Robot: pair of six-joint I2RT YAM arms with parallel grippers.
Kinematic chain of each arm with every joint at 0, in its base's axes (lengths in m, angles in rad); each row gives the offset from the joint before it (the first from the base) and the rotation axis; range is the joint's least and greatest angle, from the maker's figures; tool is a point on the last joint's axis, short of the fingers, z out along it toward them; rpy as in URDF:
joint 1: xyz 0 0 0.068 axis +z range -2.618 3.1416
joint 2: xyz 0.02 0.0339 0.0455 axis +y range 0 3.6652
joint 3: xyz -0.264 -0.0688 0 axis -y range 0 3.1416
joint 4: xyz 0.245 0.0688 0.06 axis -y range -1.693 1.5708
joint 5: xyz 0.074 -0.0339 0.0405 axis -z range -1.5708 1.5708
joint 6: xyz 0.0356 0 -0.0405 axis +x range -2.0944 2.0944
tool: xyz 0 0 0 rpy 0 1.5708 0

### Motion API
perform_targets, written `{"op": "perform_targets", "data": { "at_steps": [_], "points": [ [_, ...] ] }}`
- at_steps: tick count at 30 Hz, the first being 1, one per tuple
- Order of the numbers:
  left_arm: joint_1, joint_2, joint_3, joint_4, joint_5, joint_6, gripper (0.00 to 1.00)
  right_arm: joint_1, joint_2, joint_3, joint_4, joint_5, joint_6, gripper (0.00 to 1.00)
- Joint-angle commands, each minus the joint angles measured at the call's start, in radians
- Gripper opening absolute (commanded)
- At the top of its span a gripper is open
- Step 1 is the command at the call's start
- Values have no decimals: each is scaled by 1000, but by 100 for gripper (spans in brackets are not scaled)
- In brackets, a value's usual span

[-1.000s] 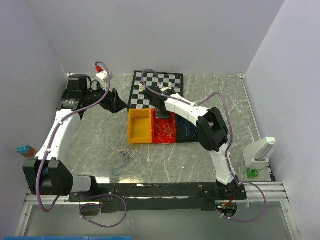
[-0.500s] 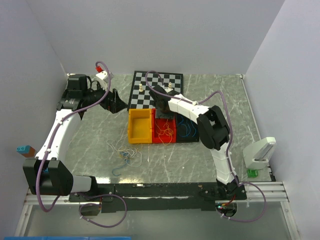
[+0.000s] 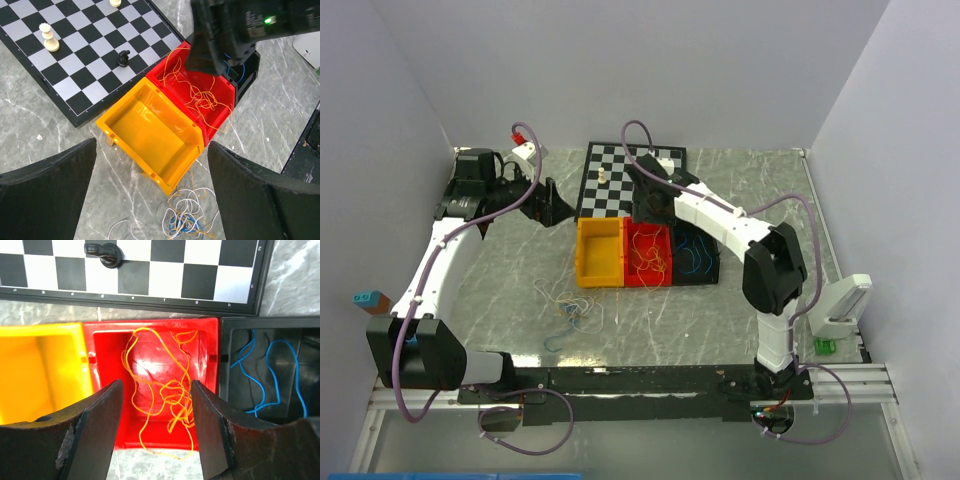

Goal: Untangle the cables

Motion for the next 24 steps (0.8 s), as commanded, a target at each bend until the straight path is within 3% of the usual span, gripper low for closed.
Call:
{"op": "perform_targets", "data": {
  "at_steps": [1, 3, 10, 19, 24],
  "points": [
    [5, -7, 7, 11, 34, 11, 97, -4, -85, -38, 10, -2, -35, 62],
    [5, -4, 12, 7, 37, 13, 97, -8, -72, -29, 4, -6, -29, 56],
    [5, -17, 4, -7, 20, 34, 97, -8, -48, -59, -1, -23, 0, 20],
    [5, 0, 6, -4, 31, 30, 97, 15, -269, -295, 120, -5, 0, 16],
    [5, 4, 4, 0, 40, 22, 97, 18, -274, -322, 104, -14, 14, 17]
  ]
}}
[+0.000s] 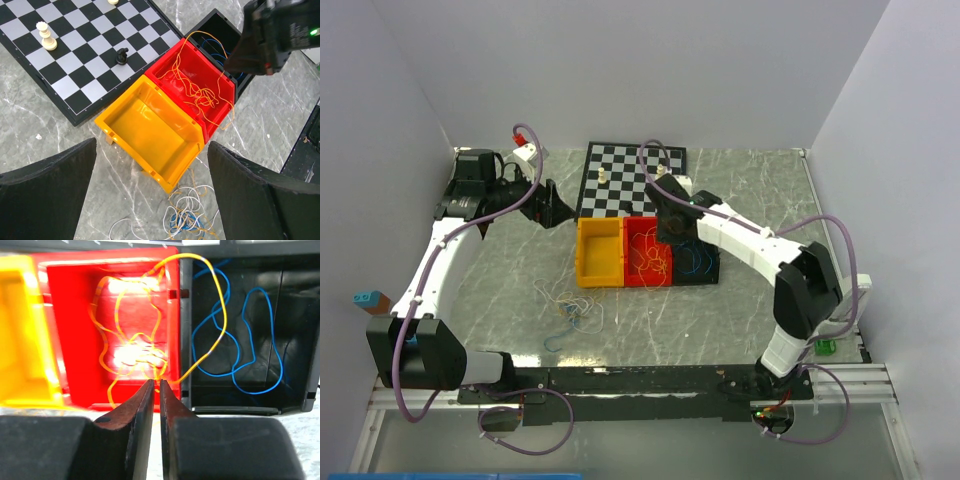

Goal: Untangle the cables

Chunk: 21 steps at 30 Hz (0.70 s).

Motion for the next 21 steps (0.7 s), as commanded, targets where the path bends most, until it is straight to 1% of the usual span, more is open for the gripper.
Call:
{"op": "perform_targets", "data": {
  "at_steps": [1, 3, 4, 8, 15, 19, 21],
  "points": [
    [5, 4, 6, 12, 32, -1, 97, 10, -34, 1, 37, 5, 13, 22],
    [5, 1, 4, 8, 24, 5, 97, 13, -50, -11, 48, 5, 9, 32],
    [5, -3, 4, 5, 18, 8, 97, 14, -60, -19, 51, 8, 7, 34],
    [5, -5, 7, 1, 7, 16, 97, 14, -84, -41, 39, 37, 18, 36],
    [6, 9, 14, 8, 27, 2, 97, 13, -87, -59, 39, 62, 26, 36],
    [5, 7, 15, 3, 19, 7, 97, 10, -44, -16, 45, 91, 20, 33],
    [6, 6, 17, 1, 13, 8, 97, 10, -15, 13, 42, 92, 15, 29]
  ]
}}
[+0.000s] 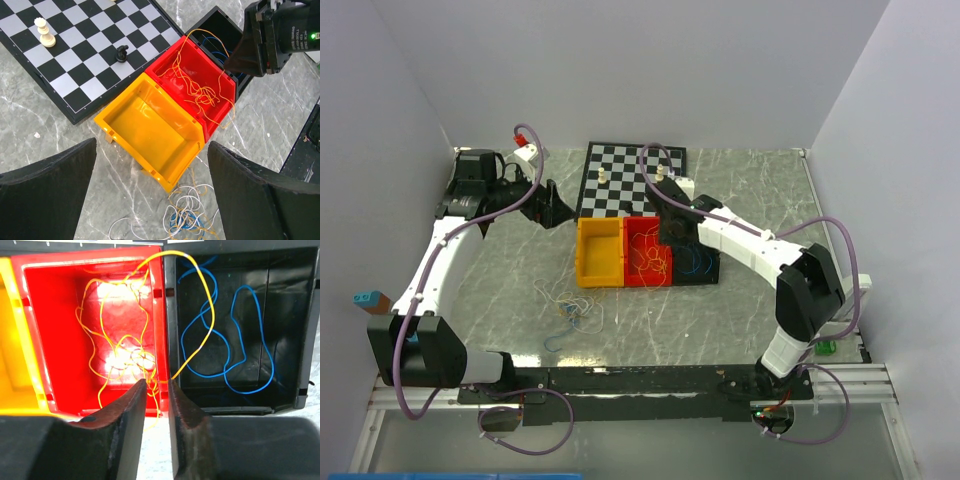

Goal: Untangle the cables

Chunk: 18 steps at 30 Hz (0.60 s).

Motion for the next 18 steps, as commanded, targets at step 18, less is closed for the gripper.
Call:
{"op": "perform_targets", "data": {
  "at_steps": [18],
  "points": [
    [9, -5, 15, 15, 15, 4, 97, 6, -136, -35, 13, 11, 19, 54]
  ]
}}
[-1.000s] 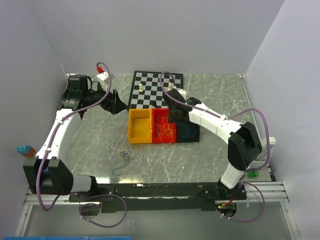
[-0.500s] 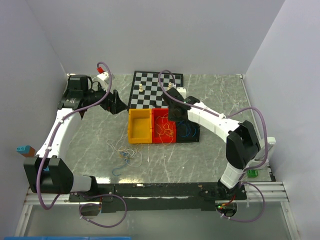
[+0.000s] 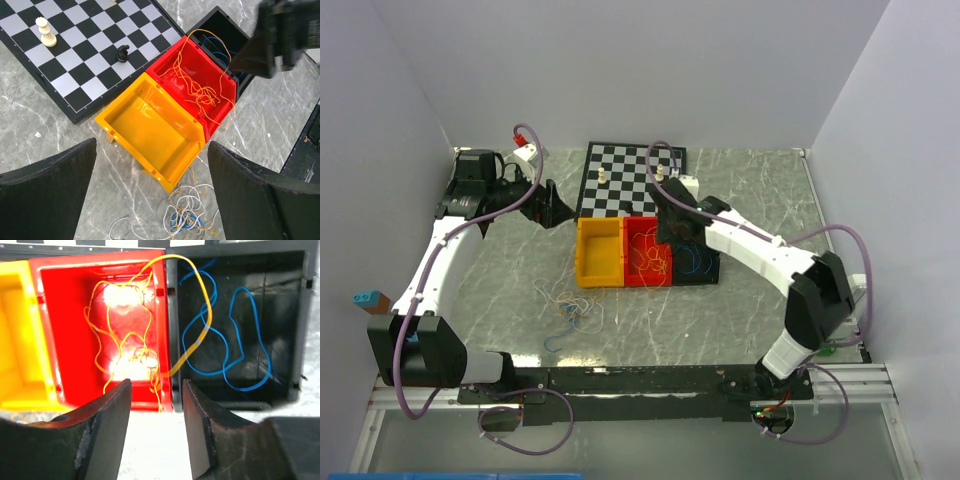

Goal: Untangle the cables

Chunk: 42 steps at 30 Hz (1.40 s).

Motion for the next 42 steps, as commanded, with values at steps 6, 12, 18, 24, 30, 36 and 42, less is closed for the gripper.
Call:
{"op": "perform_targets", "data": {
  "at_steps": [6, 12, 18, 24, 30, 36, 42],
  "points": [
    [4, -12, 9, 14, 11, 4, 97, -28, -59, -64, 32, -25, 43, 54],
    [7, -18, 3, 14, 4, 8, 97, -54, 23, -3, 47, -25, 41, 52],
    [8, -10, -3, 14, -5, 13, 97, -55, 57, 54, 67, -25, 48, 38],
    [13, -12, -3, 6, -5, 21, 97, -40, 92, 82, 91, -29, 43, 15],
    [21, -10, -8, 1, -2, 22, 97, -15, 172, 161, 75, -27, 31, 1],
    [30, -12, -9, 3, -5, 25, 97, -2, 237, 195, 78, -47, 31, 0],
    [36, -5, -9, 6, 8, 22, 97, 1, 335, 234, 72, -58, 29, 0]
  ]
}}
